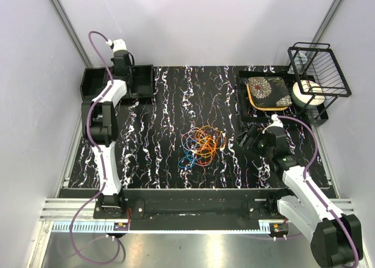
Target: Untangle the cables
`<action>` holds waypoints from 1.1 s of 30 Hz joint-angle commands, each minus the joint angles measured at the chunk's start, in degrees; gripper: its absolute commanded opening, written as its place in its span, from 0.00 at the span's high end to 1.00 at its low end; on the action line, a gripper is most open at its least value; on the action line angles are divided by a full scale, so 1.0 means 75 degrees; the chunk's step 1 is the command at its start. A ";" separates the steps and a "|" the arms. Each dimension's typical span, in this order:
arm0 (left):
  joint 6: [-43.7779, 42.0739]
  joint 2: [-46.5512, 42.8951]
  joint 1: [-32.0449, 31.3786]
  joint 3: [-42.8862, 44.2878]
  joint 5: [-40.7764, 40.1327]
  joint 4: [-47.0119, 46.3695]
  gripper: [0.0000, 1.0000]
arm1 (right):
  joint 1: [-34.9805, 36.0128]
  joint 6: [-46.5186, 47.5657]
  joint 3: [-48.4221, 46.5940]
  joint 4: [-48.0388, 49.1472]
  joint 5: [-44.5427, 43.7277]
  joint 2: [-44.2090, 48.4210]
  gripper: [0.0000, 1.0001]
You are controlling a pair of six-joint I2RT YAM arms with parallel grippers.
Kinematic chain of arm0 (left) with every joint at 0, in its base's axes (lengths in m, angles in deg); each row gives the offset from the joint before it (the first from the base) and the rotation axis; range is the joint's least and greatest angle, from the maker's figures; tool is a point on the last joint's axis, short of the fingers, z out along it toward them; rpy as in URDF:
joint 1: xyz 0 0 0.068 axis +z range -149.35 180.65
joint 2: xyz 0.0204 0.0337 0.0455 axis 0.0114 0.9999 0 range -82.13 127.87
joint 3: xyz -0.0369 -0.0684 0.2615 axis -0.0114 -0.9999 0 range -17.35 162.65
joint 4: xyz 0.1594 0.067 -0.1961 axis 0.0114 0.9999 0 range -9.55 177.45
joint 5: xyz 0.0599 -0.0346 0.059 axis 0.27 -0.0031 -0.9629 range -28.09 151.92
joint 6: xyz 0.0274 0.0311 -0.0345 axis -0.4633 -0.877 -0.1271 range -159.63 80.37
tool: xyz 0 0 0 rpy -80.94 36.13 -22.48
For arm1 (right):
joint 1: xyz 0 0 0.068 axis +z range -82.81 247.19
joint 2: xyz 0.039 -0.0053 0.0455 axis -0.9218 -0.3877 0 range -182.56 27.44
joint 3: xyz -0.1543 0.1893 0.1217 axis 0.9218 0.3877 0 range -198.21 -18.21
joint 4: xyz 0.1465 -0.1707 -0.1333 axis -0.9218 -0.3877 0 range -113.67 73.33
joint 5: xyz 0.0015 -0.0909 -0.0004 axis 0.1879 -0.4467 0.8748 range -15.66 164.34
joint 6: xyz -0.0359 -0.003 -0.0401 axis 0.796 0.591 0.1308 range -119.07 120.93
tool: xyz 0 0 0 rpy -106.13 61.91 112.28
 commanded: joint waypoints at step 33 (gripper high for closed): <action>0.2727 -0.3309 0.0224 -0.0810 0.0387 0.4457 0.01 | 0.0081 -0.0029 0.0067 0.0326 -0.0059 0.0091 0.06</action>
